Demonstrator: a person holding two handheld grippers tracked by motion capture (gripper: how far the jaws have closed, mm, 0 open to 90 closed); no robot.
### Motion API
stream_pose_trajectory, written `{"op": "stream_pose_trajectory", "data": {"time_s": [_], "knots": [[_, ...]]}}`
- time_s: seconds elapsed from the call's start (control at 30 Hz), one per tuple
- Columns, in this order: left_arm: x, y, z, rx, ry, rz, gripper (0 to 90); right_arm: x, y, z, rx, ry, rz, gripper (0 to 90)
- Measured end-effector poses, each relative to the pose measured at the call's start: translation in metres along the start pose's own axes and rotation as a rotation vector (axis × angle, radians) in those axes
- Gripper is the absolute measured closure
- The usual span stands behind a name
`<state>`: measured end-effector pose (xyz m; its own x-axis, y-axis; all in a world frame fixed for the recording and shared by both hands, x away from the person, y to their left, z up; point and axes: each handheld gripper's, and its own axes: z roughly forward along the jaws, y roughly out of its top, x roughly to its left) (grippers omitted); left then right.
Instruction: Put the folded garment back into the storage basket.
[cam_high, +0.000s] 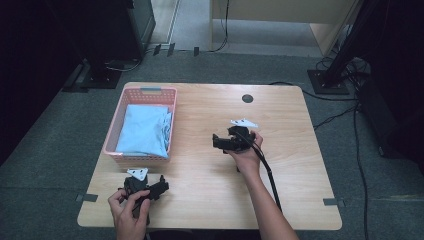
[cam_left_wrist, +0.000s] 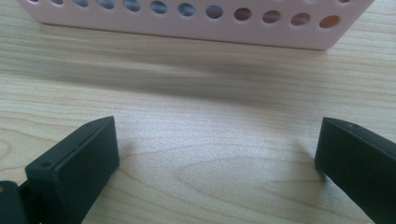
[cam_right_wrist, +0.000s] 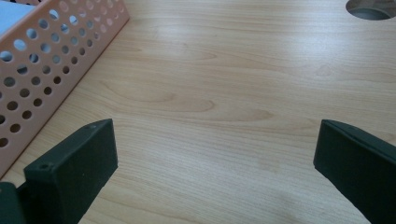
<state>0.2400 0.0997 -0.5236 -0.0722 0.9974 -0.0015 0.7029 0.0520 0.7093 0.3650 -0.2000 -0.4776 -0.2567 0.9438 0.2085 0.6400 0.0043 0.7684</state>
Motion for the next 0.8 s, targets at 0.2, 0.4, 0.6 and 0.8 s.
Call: {"op": "stream_pose_trajectory", "data": {"time_s": [0.2,0.4,0.6,0.8], "knots": [[0.000,0.000,0.000,0.000,0.000,0.000,0.0,-0.008,-0.005,-0.002,0.003,-0.010,0.010,0.0],[0.000,0.000,0.000,0.000,0.000,0.000,0.0,-0.016,-0.009,-0.005,0.007,-0.023,0.017,0.0],[0.000,0.000,0.000,0.000,0.000,0.000,0.0,-0.023,-0.014,-0.007,0.009,-0.029,0.028,0.0],[0.000,0.000,0.000,0.000,0.000,0.000,0.0,-0.030,-0.018,-0.010,0.012,-0.037,0.036,0.0]]}}
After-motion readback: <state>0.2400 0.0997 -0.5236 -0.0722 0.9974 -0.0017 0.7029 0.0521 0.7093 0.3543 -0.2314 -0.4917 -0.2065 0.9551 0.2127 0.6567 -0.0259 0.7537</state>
